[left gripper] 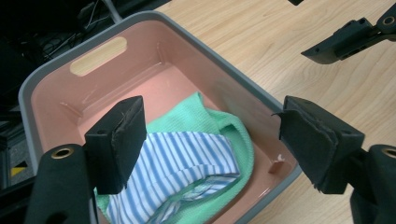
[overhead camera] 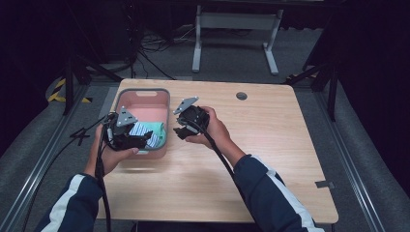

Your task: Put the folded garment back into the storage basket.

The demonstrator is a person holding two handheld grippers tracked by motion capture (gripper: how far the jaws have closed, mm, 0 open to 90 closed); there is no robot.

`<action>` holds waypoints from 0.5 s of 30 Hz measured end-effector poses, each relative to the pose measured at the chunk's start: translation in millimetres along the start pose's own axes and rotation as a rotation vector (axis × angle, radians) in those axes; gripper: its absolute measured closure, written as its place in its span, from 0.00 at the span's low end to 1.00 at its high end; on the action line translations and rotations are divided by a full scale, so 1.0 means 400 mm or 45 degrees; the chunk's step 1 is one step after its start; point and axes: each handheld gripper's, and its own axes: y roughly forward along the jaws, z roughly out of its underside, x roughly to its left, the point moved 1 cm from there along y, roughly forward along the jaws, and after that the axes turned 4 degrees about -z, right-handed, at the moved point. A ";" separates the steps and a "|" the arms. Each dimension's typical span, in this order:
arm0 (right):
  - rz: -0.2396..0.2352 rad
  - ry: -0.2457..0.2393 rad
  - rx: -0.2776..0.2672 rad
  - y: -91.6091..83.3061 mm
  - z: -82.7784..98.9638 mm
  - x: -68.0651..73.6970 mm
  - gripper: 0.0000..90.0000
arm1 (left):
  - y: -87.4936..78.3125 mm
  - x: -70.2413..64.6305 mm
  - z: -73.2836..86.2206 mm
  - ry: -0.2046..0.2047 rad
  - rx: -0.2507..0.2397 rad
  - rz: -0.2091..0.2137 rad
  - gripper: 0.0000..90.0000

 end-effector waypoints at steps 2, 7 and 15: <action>0.014 0.002 0.014 -0.007 0.010 -0.001 0.36 | 0.000 -0.010 -0.001 0.005 -0.002 0.007 0.25; 0.013 -0.010 0.030 -0.027 0.031 -0.003 0.35 | -0.001 -0.030 -0.002 0.066 0.006 0.029 0.21; 0.044 -0.045 0.066 -0.052 0.075 0.000 0.35 | -0.005 -0.071 -0.006 0.116 -0.010 0.050 0.22</action>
